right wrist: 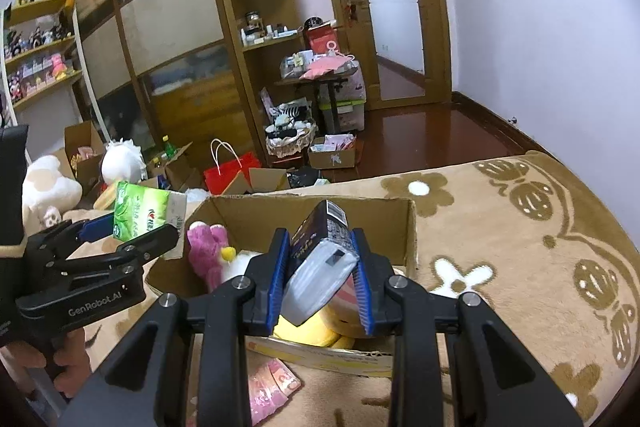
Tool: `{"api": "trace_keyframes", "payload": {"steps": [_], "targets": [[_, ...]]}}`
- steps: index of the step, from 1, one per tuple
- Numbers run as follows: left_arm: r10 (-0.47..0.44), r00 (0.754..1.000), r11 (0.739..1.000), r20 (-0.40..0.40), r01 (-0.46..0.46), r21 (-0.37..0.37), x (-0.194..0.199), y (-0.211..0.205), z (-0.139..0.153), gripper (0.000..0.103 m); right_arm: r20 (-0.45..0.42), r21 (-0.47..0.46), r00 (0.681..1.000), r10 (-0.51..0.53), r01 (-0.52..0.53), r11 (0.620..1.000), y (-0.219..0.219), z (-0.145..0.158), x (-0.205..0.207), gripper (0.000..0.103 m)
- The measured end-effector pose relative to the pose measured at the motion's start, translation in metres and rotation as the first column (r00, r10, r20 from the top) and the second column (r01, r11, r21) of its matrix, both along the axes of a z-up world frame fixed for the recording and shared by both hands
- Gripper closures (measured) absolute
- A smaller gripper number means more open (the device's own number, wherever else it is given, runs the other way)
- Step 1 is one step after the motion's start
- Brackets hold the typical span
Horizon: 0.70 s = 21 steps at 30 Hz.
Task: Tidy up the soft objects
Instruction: 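Carry the tissue pack and black box over the box and release them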
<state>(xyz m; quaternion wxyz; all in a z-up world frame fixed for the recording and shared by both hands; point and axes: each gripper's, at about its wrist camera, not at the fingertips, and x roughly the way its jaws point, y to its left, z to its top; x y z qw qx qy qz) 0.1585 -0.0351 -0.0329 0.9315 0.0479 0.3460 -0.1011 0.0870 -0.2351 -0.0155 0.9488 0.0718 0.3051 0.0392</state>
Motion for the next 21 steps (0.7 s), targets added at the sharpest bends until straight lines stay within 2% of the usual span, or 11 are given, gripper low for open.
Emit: {"api": "trace_keyframes", "payload": {"steps": [15, 21], "targets": [[-0.014, 0.996, 0.999, -0.093, 0.017, 0.030, 0.015, -0.005, -0.029, 0.030, -0.070, -0.001, 0.996, 0.048, -0.048, 0.999, 0.013, -0.027, 0.014, 0.071], [-0.018, 0.995, 0.999, -0.100, 0.023, 0.042, 0.016, -0.006, -0.032, 0.030, -0.086, 0.013, 0.995, 0.049, -0.049, 0.999, 0.013, -0.031, 0.014, 0.071]]}}
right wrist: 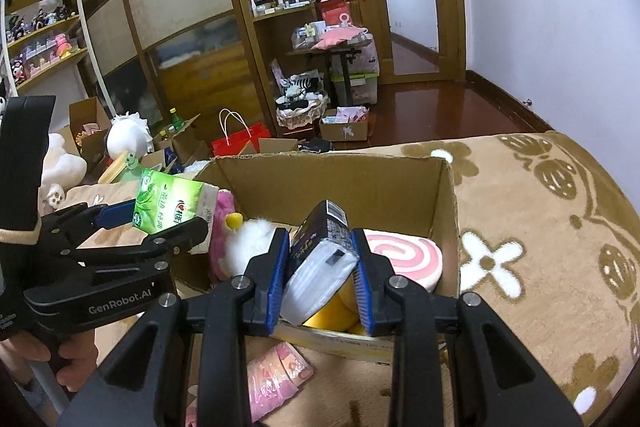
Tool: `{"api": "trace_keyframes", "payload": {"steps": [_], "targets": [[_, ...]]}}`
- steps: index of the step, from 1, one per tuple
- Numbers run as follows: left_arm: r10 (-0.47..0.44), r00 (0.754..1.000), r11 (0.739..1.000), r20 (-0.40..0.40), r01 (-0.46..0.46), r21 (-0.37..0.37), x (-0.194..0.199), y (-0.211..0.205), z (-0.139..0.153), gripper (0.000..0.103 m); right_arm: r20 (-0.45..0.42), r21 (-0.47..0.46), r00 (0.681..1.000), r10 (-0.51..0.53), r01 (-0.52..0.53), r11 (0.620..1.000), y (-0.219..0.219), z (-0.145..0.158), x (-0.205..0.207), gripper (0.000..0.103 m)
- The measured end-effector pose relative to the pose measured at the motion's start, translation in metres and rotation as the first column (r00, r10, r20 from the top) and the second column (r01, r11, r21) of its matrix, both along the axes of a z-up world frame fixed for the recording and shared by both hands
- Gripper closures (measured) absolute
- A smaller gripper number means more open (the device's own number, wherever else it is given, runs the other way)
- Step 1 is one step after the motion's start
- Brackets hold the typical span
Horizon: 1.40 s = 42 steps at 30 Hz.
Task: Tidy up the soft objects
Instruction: 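Carry the tissue pack and black box over the box and release them, then move both tools back toward the pink wrapped item and white-haired doll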
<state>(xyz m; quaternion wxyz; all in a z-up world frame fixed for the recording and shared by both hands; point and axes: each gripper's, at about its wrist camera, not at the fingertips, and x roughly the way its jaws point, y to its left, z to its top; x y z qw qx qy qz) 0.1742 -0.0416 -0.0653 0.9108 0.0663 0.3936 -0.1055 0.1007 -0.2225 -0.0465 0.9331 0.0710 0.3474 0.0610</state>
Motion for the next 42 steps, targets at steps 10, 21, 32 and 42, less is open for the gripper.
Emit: {"api": "trace_keyframes", "payload": {"steps": [10, 21, 32, 42], "targets": [[-0.015, 1.000, 0.999, -0.002, 0.015, 0.029, -0.003, -0.003, -0.002, 0.029, -0.019, 0.014, 1.000, -0.016, 0.016, 1.000, -0.003, -0.001, -0.004, 0.068], [-0.017, 1.000, 1.000, -0.015, 0.018, 0.014, -0.012, 0.002, 0.002, 0.016, 0.003, 0.011, 0.999, -0.035, 0.035, 0.999, -0.007, 0.011, -0.014, 0.057], [0.014, 1.000, 1.000, -0.017, -0.014, 0.027, -0.034, 0.018, 0.023, 0.007, 0.062, 0.005, 0.994, -0.093, 0.093, 0.996, -0.010, 0.035, -0.047, 0.000], [-0.023, 1.000, 0.999, -0.001, 0.023, 0.023, -0.075, 0.024, 0.047, 0.002, 0.054, -0.018, 0.989, -0.136, 0.137, 0.990, -0.011, 0.050, -0.080, 0.000]]}}
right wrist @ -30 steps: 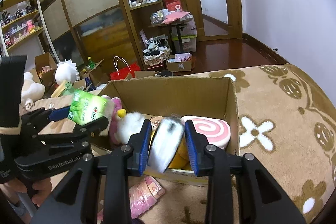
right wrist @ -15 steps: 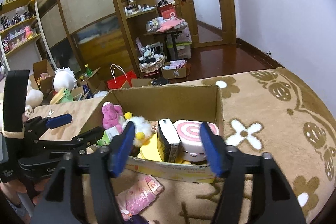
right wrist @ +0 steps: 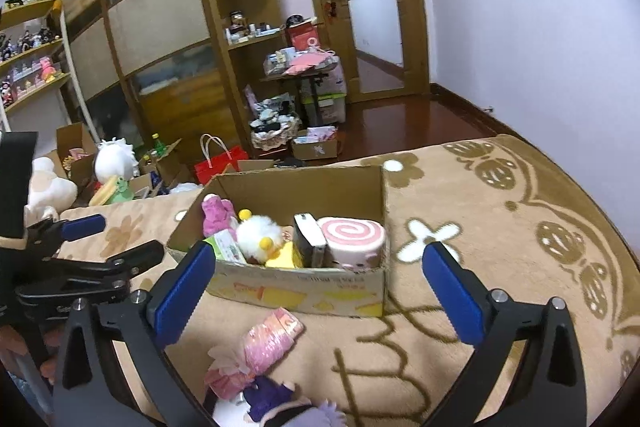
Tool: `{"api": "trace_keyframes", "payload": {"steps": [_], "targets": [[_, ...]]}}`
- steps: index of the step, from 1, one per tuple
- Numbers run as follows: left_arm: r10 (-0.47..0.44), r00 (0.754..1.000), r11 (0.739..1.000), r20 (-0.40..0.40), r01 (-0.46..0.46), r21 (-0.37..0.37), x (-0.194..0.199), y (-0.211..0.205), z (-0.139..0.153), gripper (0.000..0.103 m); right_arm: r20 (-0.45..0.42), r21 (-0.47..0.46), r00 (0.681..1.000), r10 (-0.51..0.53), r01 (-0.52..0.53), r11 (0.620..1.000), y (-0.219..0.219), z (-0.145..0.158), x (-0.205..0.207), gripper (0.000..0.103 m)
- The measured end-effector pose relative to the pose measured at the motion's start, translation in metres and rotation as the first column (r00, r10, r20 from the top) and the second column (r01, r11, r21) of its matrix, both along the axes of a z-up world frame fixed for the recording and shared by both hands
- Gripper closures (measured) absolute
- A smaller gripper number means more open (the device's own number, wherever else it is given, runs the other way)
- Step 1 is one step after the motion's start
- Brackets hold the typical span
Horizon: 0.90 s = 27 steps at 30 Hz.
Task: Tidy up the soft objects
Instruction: 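Move both tools back toward the pink wrapped item and white-haired doll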
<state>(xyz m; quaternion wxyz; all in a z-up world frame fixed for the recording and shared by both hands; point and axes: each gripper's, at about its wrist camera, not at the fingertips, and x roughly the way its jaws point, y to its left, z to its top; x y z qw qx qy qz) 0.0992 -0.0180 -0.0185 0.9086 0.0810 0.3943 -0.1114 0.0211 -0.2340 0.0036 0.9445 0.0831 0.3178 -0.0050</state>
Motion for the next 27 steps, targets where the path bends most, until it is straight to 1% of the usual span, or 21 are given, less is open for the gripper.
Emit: {"api": "trace_keyframes", "payload": {"steps": [6, 10, 15, 19, 24, 27], "targets": [[-0.018, 0.999, 1.000, -0.027, 0.017, -0.017, -0.020, 0.003, 0.007, 0.002, -0.031, 0.034, 0.999, -0.020, 0.021, 0.999, -0.005, 0.000, -0.024, 0.000], [-0.025, 0.997, 0.999, -0.072, 0.023, -0.027, -0.029, 0.005, 0.008, 0.002, -0.052, 0.075, 0.998, -0.034, 0.038, 0.996, -0.010, 0.002, -0.037, 0.000], [-0.024, 0.991, 1.000, -0.130, 0.022, -0.017, -0.037, 0.008, 0.003, 0.002, -0.079, 0.032, 0.996, -0.042, 0.045, 0.998, -0.005, 0.003, -0.049, 0.000], [-0.024, 0.988, 1.000, -0.152, 0.025, 0.006, -0.040, 0.006, -0.002, 0.002, -0.131, 0.027, 0.990, -0.045, 0.049, 0.998, -0.001, -0.003, -0.056, 0.000], [-0.054, 0.984, 0.998, -0.170, 0.049, -0.031, -0.040, 0.004, -0.008, 0.002, -0.198, 0.045, 0.978, -0.066, 0.076, 0.996, -0.001, -0.015, -0.066, 0.000], [-0.064, 0.978, 0.998, -0.199, 0.058, -0.039, -0.038, 0.001, -0.015, 0.002, -0.239, 0.049, 0.968, -0.077, 0.091, 0.995, -0.001, -0.023, -0.068, 0.000]]}}
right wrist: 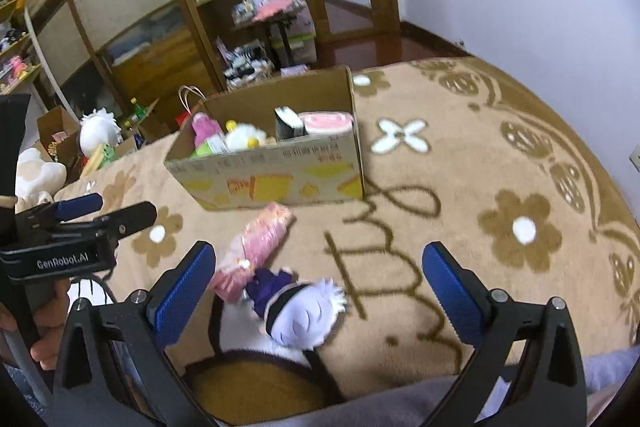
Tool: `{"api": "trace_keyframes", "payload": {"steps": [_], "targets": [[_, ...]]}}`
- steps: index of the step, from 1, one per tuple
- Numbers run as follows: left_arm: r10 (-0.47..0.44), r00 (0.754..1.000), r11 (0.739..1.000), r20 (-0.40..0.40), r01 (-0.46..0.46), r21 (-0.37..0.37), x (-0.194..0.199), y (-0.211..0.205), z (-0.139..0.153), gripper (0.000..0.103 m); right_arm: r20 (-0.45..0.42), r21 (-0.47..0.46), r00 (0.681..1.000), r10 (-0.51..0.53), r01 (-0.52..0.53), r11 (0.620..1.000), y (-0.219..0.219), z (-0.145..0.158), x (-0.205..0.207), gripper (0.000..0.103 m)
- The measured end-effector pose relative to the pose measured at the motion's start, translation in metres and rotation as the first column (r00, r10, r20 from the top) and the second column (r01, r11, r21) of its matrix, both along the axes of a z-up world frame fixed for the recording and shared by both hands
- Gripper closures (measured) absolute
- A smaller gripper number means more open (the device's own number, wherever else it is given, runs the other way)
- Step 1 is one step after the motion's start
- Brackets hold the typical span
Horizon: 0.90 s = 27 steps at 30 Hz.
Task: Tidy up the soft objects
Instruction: 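Move both tools back toward the pink wrapped item and white-haired doll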
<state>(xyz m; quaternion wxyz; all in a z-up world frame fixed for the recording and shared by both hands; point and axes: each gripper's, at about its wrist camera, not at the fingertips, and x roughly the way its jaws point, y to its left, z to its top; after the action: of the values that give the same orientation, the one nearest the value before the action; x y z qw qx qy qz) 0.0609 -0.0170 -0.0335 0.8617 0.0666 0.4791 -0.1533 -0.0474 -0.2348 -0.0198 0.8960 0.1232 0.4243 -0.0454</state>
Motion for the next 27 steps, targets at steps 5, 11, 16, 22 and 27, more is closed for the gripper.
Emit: {"api": "trace_keyframes", "payload": {"steps": [5, 11, 16, 22, 27], "targets": [[-0.015, 0.998, 1.000, -0.054, 0.015, 0.003, 0.005, -0.005, -0.012, 0.002, -0.060, 0.050, 0.998, -0.013, 0.016, 0.999, -0.003, -0.015, 0.002, 0.000], [-0.024, 0.991, 0.999, -0.134, 0.027, 0.024, 0.012, -0.013, -0.033, 0.002, -0.115, 0.070, 0.993, -0.017, 0.025, 0.997, -0.002, -0.031, 0.007, 0.000], [-0.046, 0.985, 0.998, -0.166, 0.051, 0.029, 0.017, -0.022, -0.043, 0.002, -0.166, 0.101, 0.986, -0.001, 0.018, 0.995, -0.001, -0.045, 0.012, 0.000], [-0.061, 0.973, 0.998, -0.223, 0.065, 0.015, 0.028, -0.032, -0.058, 0.002, -0.231, 0.124, 0.973, 0.027, 0.002, 0.992, 0.004, -0.064, 0.020, 0.004], [-0.051, 0.955, 0.999, -0.291, 0.047, -0.020, 0.039, -0.031, -0.071, 0.002, -0.280, 0.147, 0.959, 0.040, 0.002, 0.989, 0.005, -0.078, 0.026, 0.005]]}}
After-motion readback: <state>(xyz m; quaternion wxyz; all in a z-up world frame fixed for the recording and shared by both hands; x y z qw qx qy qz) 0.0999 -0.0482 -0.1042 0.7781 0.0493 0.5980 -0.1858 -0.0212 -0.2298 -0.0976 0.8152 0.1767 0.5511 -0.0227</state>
